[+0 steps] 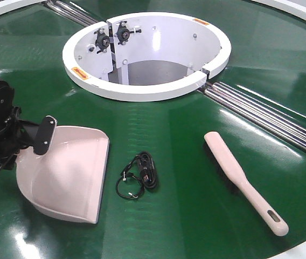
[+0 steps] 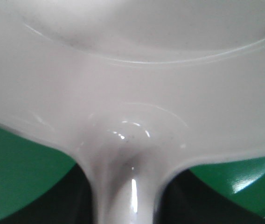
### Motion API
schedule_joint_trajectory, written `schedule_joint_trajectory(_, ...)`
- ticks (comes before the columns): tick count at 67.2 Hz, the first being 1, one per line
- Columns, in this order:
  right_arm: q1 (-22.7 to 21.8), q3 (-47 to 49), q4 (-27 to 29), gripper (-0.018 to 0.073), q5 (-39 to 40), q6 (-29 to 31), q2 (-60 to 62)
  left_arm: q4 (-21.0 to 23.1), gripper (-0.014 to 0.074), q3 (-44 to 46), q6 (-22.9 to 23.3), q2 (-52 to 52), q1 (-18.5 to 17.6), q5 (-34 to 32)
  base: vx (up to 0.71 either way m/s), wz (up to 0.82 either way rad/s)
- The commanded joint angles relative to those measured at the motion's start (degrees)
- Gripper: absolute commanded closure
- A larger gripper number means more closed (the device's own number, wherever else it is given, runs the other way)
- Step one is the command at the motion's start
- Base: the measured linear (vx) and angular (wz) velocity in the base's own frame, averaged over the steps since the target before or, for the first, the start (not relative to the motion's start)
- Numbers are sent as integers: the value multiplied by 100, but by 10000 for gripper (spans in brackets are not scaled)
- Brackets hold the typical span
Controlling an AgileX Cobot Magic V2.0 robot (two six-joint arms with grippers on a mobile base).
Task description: Clean and inspect green conveyor with broom and dustpan
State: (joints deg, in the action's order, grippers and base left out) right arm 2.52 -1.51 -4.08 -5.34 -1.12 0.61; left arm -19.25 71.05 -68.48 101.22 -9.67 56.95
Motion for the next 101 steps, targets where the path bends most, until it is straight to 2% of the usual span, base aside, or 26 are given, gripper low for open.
schedule_joint_trajectory(1, -27, -73, -40, 569, 429, 28, 102, -200, 603, 173, 237, -268, -45, -70, 0, 0)
schedule_joint_trajectory(40, -27, -73, -40, 569, 429, 28, 107, 1, 603, 173, 242, -268, -193, 58, 0, 0)
schedule_joint_trajectory(64, -27, -73, -40, 569, 429, 28, 107, -29, 603, 178, 231, -91, -216, 228, 0, 0)
schedule_joint_trajectory(78, -27, -73, -40, 569, 429, 28, 107, -181, 603, 178, 231, -51, -216, 199, 0, 0)
schedule_joint_trajectory(101, -27, -73, -40, 569, 429, 28, 107, -157, 603, 178, 218, -56, -216, 78, 0, 0)
